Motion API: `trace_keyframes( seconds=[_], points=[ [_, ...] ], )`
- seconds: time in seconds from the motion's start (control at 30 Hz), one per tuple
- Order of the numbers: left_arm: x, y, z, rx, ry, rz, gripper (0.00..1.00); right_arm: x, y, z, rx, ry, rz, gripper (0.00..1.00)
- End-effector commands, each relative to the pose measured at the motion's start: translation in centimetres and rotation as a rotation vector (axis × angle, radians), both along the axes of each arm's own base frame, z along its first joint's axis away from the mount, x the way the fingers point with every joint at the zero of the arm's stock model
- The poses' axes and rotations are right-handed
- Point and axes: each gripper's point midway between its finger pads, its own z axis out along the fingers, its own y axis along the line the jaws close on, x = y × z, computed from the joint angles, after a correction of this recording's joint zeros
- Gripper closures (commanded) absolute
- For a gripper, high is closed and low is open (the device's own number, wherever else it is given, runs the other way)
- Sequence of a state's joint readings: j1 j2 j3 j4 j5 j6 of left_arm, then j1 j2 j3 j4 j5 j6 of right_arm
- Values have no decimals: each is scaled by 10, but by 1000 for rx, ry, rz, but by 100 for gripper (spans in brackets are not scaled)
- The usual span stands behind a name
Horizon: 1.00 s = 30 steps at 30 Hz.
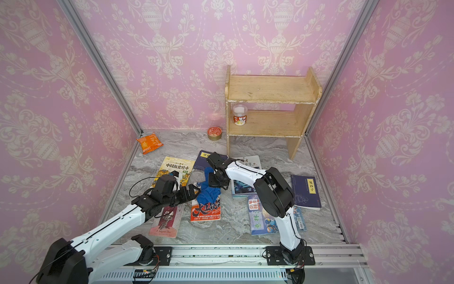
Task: Wipe the cover of the book
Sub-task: Wipe the dirt from the cover of the book.
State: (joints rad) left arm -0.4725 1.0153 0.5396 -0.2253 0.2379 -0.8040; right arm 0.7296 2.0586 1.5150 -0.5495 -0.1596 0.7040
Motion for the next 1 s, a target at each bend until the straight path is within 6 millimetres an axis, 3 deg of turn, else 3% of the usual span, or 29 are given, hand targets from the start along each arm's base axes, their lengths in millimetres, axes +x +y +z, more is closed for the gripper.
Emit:
trace_keyframes(
  seconds=[0.0,0.17,0.37,0.5,0.63,0.73,0.87,0.97],
  points=[
    [-3,6,-12,-18,44,33,0,-9,17,-27,3,57,7,100],
    [-3,1,-20,-56,80,31,1,-10,50,-26,28,30,17,100],
    [-1,3,-11,-44,58,32,1,-9,78,-33,87,25,-13,100],
    [-3,4,-14,-43,72,37,1,-5,81,-31,112,22,-23,100],
    [-8,4,-23,-59,94,49,1,1,54,-22,115,11,-63,100],
    [-10,4,-28,-68,104,53,1,4,16,-18,98,-4,-110,100],
    [-8,-1,-32,-89,116,50,1,5,-38,-26,19,-9,-149,100],
    [-8,-6,-36,-102,136,41,1,10,-66,-24,-9,-21,-171,100]
  ],
)
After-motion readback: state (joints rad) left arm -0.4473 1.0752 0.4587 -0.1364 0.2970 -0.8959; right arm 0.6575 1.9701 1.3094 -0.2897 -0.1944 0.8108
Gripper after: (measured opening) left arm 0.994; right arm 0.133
